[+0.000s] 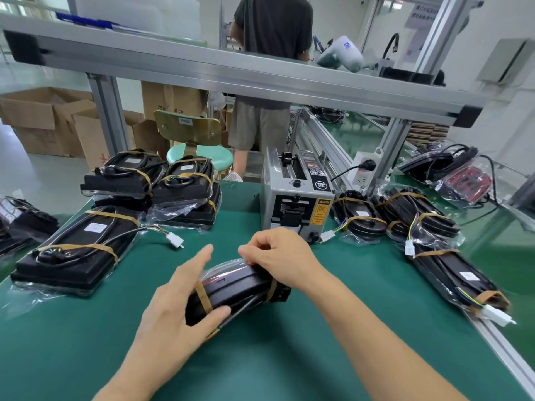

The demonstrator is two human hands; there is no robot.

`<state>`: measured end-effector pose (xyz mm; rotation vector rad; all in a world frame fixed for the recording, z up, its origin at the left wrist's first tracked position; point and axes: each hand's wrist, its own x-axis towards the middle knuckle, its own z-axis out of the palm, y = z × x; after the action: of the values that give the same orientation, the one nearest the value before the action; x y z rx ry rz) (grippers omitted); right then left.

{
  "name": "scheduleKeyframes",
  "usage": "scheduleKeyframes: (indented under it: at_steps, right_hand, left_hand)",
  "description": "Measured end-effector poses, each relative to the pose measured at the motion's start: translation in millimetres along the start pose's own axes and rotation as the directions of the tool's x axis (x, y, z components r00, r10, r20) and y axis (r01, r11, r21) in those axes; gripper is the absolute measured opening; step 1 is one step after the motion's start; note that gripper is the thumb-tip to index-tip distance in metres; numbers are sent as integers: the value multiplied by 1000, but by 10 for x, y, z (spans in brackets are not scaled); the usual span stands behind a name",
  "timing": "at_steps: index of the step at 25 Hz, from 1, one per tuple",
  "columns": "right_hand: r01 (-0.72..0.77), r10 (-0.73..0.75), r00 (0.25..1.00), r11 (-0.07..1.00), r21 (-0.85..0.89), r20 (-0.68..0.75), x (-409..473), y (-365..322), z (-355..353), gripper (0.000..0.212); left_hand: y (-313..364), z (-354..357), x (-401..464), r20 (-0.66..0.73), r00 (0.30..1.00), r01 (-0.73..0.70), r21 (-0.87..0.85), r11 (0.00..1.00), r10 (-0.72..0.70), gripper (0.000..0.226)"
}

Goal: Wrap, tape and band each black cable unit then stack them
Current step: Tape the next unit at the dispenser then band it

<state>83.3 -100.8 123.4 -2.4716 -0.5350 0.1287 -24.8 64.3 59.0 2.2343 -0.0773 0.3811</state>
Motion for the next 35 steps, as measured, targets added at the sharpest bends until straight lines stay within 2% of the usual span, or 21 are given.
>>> scheduleKeyframes:
  at_steps: [2, 3, 5, 7, 9, 12, 15, 18, 23, 27, 31, 34, 35]
  right_hand:
    - [24, -26, 999, 999, 46, 43, 3, 30, -15, 29]
    - [32, -37, 999, 992, 122, 39, 7, 64, -31, 30]
    - [-22, 64, 993, 929, 371, -102, 69, 199, -96, 27]
    - [-131, 351, 896, 795, 592, -274, 199, 421, -169, 18]
    - [-235, 567, 762, 691, 683, -312, 367, 624, -179, 15]
    - [-272, 682, 672, 591, 760, -290, 615, 702, -119, 11]
    - [-260, 750, 606, 502, 825, -265, 787, 676, -79, 7]
    - [-220, 800, 553, 410, 885, -234, 889, 682, -58, 23]
    - [-186, 817, 545, 335, 924, -186, 897, 668, -43, 22]
    - [-166, 763, 608, 392, 905, -219, 800, 669, -30, 15]
    - [-183, 722, 677, 354, 917, -144, 652, 741, -46, 17]
    - [-177, 704, 694, 370, 912, -152, 603, 763, -40, 4]
    - [-154, 698, 694, 379, 912, -173, 620, 760, -33, 9]
  left_hand:
    - [8, 41, 6, -37, 991, -130, 36, 991, 132, 67]
    - [16, 50, 11, -60, 987, -151, 15, 988, 152, 64]
    - [-11, 86, 8, -127, 980, -160, -28, 987, 156, 73]
    - [-13, 158, -14, -196, 968, -162, -17, 987, 156, 78]
    - [23, 252, -34, -278, 945, -173, 31, 984, 175, 74]
    - [87, 362, -30, -388, 904, -145, 120, 982, 181, 67]
    - [65, 421, -30, -409, 895, -127, 157, 980, 181, 71]
    - [27, 412, -31, -402, 898, -123, 166, 978, 181, 74]
    - [18, 409, -28, -384, 908, -120, 149, 982, 169, 82]
    - [18, 404, -23, -391, 905, -122, 136, 983, 167, 83]
    - [36, 406, -25, -402, 900, -121, 132, 984, 165, 83]
    - [53, 388, -19, -427, 889, -116, 139, 983, 166, 71]
    - [60, 377, -17, -431, 888, -109, 140, 984, 160, 68]
